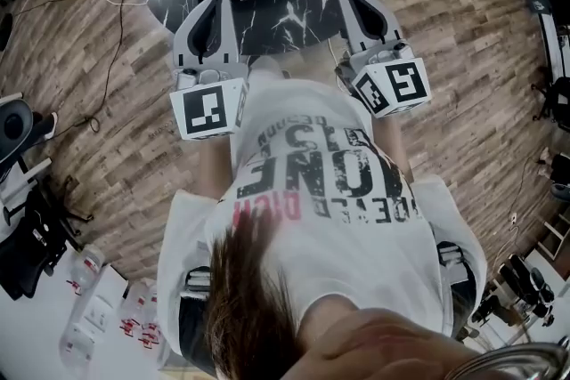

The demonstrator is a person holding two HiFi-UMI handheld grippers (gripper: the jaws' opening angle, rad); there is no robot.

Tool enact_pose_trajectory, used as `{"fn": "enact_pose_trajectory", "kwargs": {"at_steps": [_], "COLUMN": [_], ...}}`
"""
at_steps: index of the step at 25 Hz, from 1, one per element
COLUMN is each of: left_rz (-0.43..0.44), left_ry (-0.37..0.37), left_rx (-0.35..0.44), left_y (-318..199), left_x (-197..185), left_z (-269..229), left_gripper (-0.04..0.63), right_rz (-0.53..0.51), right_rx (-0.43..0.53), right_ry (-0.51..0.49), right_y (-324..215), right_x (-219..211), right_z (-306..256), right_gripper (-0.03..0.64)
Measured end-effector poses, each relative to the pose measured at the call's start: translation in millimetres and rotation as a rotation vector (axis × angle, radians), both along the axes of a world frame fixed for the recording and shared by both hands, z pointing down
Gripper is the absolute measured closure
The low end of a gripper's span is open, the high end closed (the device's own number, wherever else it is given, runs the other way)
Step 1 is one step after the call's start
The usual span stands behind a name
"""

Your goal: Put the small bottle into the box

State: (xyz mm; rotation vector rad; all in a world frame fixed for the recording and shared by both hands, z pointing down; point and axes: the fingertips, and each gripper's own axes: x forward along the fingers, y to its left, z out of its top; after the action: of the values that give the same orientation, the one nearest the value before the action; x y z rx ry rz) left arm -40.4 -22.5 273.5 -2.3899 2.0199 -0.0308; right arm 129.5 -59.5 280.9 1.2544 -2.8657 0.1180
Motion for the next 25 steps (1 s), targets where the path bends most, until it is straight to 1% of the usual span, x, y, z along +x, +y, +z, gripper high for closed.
{"fn": "enact_pose_trajectory", "kwargs": {"at_steps": [17, 21, 25], "left_rz": [0.000, 0.017, 0.026], "left_ry": [0.025, 0.022, 0.023], "left_rx": [0.009, 0.022, 0.015], "left_y": [6, -3, -9], "left_x": [3, 4, 3], "left_z": [7, 2, 2], "left_gripper": [0.592, 0.592, 0.592], "right_rz": [-0.050, -0.042, -0.032], "right_rx": [0.002, 0.004, 0.006], "right_ry": [0.020, 0.018, 0.018], "right_y": [4, -1, -4], "right_x": [-16, -17, -19], "right_z": [7, 4, 2], "right_gripper": [0.615, 0.614, 0.614]}}
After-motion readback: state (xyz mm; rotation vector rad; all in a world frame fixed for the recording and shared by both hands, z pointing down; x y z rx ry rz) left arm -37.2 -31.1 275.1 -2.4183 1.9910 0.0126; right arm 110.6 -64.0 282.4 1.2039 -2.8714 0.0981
